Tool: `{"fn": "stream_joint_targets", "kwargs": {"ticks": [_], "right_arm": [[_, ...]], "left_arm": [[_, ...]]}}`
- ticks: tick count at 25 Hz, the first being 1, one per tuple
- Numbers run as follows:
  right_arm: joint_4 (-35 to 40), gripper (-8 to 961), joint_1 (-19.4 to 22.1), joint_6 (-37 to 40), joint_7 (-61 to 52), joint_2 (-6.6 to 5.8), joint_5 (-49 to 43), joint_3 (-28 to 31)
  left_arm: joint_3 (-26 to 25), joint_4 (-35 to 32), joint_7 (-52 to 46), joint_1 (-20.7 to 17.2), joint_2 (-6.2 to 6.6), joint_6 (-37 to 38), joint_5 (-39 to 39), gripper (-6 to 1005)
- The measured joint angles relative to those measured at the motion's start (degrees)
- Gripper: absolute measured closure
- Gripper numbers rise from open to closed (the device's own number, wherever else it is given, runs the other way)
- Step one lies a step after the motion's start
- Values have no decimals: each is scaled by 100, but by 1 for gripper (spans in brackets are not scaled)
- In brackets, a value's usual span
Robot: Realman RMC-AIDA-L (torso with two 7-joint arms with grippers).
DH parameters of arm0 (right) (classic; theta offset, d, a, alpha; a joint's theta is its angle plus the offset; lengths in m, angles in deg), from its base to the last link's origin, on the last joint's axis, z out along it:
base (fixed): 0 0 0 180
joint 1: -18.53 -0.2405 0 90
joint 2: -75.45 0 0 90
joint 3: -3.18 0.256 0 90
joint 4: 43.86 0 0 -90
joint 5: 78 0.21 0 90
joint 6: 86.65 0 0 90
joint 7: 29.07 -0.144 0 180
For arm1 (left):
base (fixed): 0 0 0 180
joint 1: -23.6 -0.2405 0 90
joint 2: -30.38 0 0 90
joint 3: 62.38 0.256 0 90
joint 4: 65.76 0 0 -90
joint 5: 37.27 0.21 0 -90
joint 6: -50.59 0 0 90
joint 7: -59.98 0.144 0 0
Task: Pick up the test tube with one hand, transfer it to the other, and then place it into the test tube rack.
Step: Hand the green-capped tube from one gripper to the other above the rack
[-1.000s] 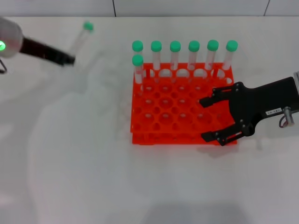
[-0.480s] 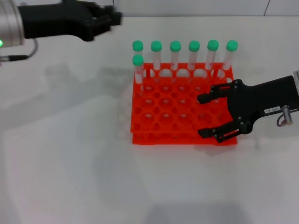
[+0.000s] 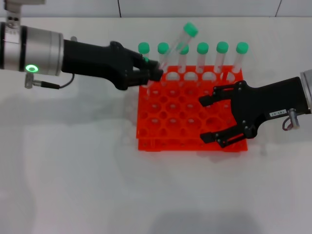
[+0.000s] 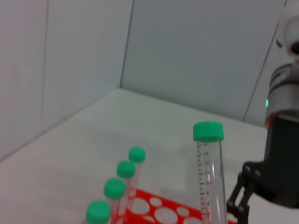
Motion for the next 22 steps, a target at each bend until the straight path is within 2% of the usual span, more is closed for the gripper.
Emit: {"fn": "stream_joint_targets", "kwargs": {"ticks": [5, 13, 19, 22], "right_arm": [[6, 84, 37, -20, -1, -3, 47, 0], [8, 84, 33, -288, -119, -42, 45, 48], [192, 84, -11, -539, -548, -155, 45, 140], [284, 84, -4, -605, -712, -122, 47, 371]], "left_arm": [[-9, 19, 44, 40, -96, -137, 314, 808], [-26, 32, 362, -30, -117, -277, 367, 808], [-6, 33, 437, -57, -123, -277, 369, 809], [-4, 35, 475, -63, -129, -277, 370, 809]]}}
